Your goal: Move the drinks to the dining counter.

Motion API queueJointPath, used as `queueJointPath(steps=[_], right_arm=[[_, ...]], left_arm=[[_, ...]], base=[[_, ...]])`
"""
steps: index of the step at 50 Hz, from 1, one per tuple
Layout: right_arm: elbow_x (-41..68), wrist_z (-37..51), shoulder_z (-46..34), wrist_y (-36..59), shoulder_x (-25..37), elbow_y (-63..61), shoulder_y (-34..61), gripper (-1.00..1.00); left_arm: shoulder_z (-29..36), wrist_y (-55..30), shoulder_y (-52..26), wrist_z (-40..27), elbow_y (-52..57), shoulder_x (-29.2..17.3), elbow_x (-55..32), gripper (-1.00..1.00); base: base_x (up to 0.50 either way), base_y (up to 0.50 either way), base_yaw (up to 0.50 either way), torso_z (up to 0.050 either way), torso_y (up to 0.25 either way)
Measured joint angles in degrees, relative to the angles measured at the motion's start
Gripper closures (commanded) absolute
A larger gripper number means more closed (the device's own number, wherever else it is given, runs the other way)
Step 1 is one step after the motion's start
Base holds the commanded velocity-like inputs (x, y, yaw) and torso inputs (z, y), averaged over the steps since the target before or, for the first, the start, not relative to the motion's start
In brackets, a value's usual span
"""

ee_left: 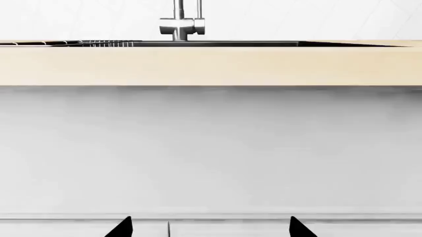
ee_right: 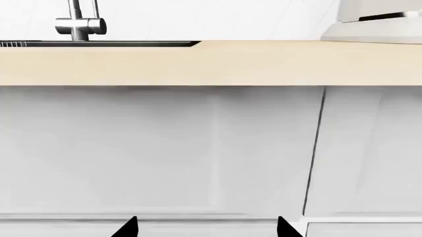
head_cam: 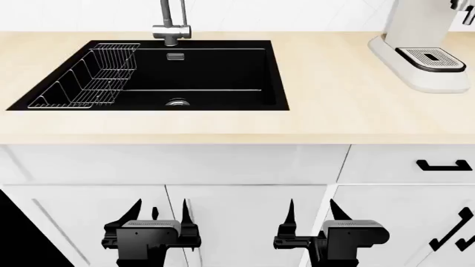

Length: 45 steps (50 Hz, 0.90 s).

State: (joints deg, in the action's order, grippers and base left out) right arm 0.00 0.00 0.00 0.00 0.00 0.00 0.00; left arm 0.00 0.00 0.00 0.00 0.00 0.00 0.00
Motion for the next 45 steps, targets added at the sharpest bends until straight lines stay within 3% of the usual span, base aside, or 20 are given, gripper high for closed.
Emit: queueJointPath(steps=[13, 21, 27, 34, 40, 43, 45], right_arm=[[1.64, 1.76, -1.87, 0.47, 1.49, -0.32, 0.01, -1.0], [2.31, 3.6, -2.72, 6.64, 2.67, -5.9, 0.27, -1.0], [2.8, 5.48, -2.6, 16.43, 3.62, -14.29, 2.34, -1.0], [3.54, 7.22, -3.0, 36.81, 4.75, -27.94, 10.78, -1.0], [7.68, 10.05, -3.49, 59.61, 6.34, -37.68, 26.72, -1.0], [16.81, 18.18, -2.8, 67.46, 8.91, -36.89, 37.19, -1.0], [24.88, 24.03, -2.84, 71.5, 10.59, -35.06, 44.15, -1.0]], left_arm=[[2.12, -0.09, 0.19, -2.34, 0.63, -1.64, -0.07, -1.0], [4.25, -7.5, -0.66, -4.75, 6.56, -2.66, 3.45, -1.0], [5.09, -23.65, -5.78, -5.79, 17.55, -2.24, 6.72, -1.0], [9.22, -52.51, -18.96, -2.8, 34.79, -2.03, 11.13, -1.0], [10.72, -69.41, -32.46, 4.47, 40.08, -1.1, 15.83, -1.0], [11.15, -73.93, -41.21, 6.06, 38.08, -2.31, 15.7, -1.0], [14.19, -72.95, -48.89, 3.97, 35.49, -5.74, 12.3, -1.0]], base=[[0.0, 0.0, 0.0, 0.0, 0.0], [0.0, 0.0, 0.0, 0.0, 0.0], [0.0, 0.0, 0.0, 0.0, 0.0], [0.0, 0.0, 0.0, 0.0, 0.0], [0.0, 0.0, 0.0, 0.0, 0.0], [0.0, 0.0, 0.0, 0.0, 0.0], [0.0, 0.0, 0.0, 0.0, 0.0]])
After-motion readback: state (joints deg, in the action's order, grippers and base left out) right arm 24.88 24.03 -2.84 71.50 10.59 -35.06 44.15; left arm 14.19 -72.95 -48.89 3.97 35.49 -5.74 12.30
